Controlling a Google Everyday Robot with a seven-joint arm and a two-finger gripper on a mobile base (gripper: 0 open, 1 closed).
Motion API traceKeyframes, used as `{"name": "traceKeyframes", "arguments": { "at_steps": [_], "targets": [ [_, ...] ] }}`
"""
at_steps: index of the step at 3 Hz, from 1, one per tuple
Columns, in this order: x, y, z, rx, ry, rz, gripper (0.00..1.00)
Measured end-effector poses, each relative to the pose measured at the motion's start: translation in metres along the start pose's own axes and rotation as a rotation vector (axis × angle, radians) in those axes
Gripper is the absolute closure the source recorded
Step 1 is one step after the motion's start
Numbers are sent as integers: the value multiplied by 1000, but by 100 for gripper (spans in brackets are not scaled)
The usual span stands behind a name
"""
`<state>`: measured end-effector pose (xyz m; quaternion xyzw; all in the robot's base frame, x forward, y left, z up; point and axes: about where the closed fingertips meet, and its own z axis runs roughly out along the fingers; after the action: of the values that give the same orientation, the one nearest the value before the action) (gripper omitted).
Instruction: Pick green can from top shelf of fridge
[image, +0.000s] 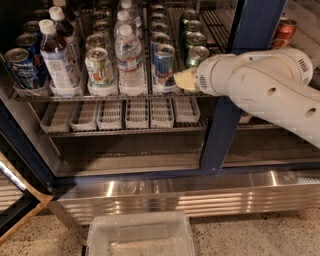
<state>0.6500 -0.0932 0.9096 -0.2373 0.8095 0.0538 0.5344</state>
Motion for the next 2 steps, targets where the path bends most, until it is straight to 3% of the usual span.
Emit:
{"name": "traceKeyframes", "arguments": {
  "at_steps": [1, 2],
  "targets": [
    [0, 0, 0, 0, 0, 0, 65],
    [0, 0, 0, -1, -1, 0, 63]
  ]
}}
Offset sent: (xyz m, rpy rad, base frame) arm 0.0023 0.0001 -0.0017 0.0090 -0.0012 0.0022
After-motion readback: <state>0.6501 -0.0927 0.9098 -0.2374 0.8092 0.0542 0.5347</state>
